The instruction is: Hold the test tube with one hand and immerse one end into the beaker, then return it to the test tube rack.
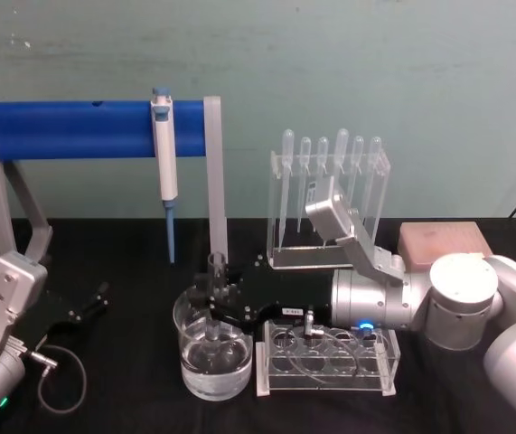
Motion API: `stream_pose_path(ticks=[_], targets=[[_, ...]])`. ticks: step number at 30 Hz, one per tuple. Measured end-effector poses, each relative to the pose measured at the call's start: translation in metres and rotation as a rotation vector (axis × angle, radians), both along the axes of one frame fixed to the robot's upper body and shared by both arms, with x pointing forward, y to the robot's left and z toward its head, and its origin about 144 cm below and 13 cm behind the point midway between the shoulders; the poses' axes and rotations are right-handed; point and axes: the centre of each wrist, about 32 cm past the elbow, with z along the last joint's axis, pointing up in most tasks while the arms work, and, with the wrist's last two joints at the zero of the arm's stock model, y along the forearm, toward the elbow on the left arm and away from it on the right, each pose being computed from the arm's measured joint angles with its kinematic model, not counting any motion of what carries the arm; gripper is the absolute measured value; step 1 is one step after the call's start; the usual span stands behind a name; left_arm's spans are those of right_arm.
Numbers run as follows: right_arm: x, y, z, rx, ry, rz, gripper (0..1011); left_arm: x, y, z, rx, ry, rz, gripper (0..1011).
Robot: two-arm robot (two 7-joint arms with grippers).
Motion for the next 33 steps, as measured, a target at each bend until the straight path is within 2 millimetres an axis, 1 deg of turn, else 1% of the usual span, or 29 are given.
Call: stream_pose_path(ticks=[10,15,16,19,22,25,33], targets=[[-0.002,-0.002,0.025,-0.011,-0.009,0.012,226,0.0,0.0,0.0,0.0,0.0,0.0,1000],[-0.004,-0.005,0.044,-0.014,-0.019,0.01,226,0.0,0.0,0.0,0.0,0.0,0.0,1000],[-0.005,-0.006,0.05,-0.015,-0.025,0.008,226,0.0,0.0,0.0,0.0,0.0,0.0,1000],[-0.007,-0.008,0.058,-0.015,-0.033,0.007,226,0.0,0.0,0.0,0.0,0.0,0.0,1000],[-0.009,-0.01,0.073,-0.017,-0.051,0.004,226,0.0,0.0,0.0,0.0,0.0,0.0,1000],[-0.011,-0.013,0.082,-0.016,-0.063,-0.001,226,0.0,0.0,0.0,0.0,0.0,0.0,1000],[-0.018,-0.023,0.099,-0.004,-0.088,-0.021,226,0.0,0.0,0.0,0.0,0.0,0.0,1000]])
